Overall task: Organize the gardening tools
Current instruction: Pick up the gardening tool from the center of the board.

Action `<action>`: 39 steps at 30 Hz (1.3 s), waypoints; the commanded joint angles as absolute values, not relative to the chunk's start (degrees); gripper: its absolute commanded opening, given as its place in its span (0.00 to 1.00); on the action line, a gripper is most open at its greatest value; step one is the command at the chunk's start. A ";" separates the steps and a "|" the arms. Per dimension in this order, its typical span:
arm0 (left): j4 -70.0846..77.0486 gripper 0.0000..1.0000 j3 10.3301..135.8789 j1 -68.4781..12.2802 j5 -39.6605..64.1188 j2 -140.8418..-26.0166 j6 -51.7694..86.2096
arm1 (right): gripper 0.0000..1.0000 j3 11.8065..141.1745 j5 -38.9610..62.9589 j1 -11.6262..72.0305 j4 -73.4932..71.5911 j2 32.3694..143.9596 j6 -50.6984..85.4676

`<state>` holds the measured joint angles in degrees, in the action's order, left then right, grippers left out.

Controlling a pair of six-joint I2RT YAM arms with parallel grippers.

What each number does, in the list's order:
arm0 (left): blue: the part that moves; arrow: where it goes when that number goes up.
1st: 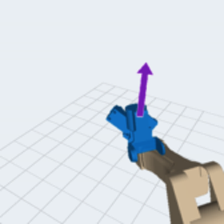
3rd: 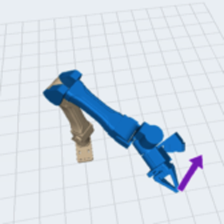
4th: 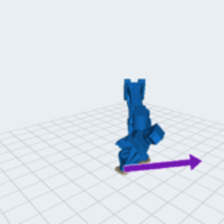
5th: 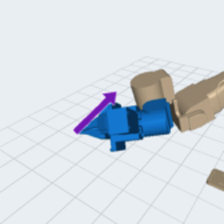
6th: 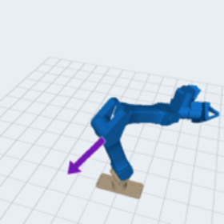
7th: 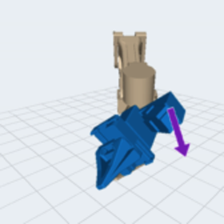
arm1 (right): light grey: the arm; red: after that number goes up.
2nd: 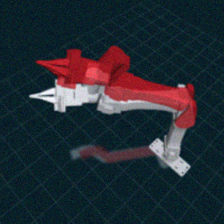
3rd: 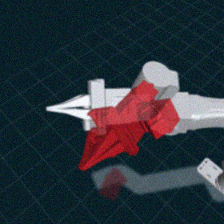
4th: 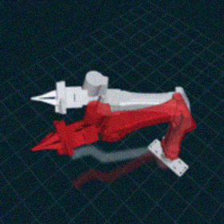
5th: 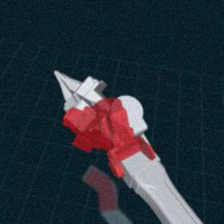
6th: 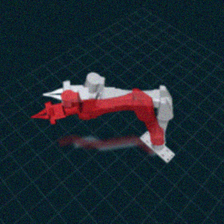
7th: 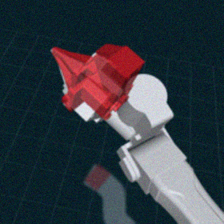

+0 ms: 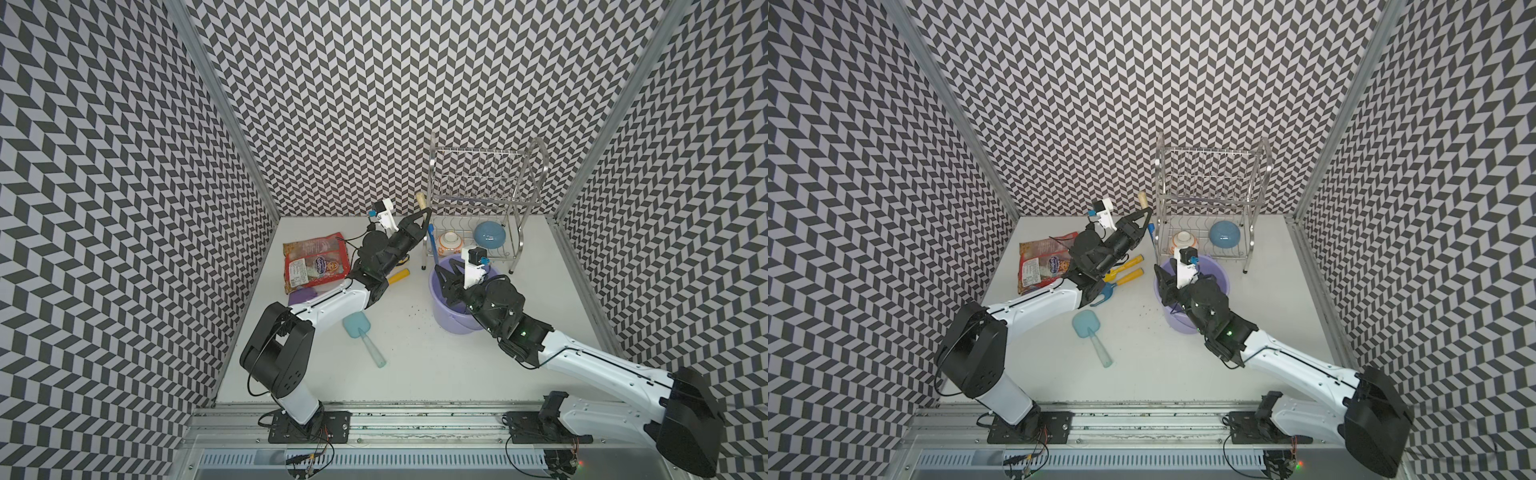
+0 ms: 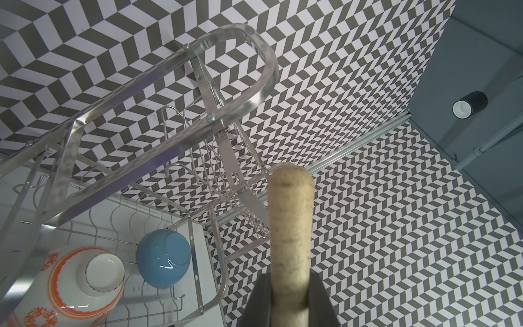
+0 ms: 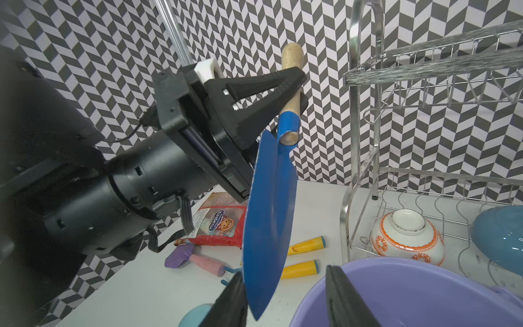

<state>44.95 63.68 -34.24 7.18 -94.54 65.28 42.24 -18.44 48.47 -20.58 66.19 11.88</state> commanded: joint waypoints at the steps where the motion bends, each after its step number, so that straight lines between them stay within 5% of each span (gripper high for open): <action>1: 45.91 0.00 65.57 -35.17 8.35 -93.37 63.98 | 0.38 45.12 -23.53 48.41 -26.19 67.02 11.11; 11: 46.37 0.00 65.36 -36.16 9.05 -93.44 63.65 | 0.03 47.27 -26.51 48.43 -25.07 67.97 9.67; 15: 46.50 0.01 65.28 -36.12 9.32 -92.93 62.25 | 0.00 49.54 -28.20 48.34 -20.37 67.83 9.01; 26: 45.80 0.99 63.74 -35.20 9.27 -89.29 53.72 | 0.00 53.63 -35.99 47.95 -2.38 61.07 12.81; 31: 42.14 1.00 62.90 -33.02 8.82 -85.74 42.81 | 0.00 59.65 -36.23 47.73 12.95 58.74 15.93; 39: 34.21 1.00 63.51 -33.08 14.82 -82.26 1.30 | 0.00 69.13 -28.68 47.16 34.38 58.88 20.15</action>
<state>37.93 63.57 -32.58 11.51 -83.37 20.01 66.70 -32.03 47.44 25.47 59.35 17.72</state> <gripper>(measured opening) 0.999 0.046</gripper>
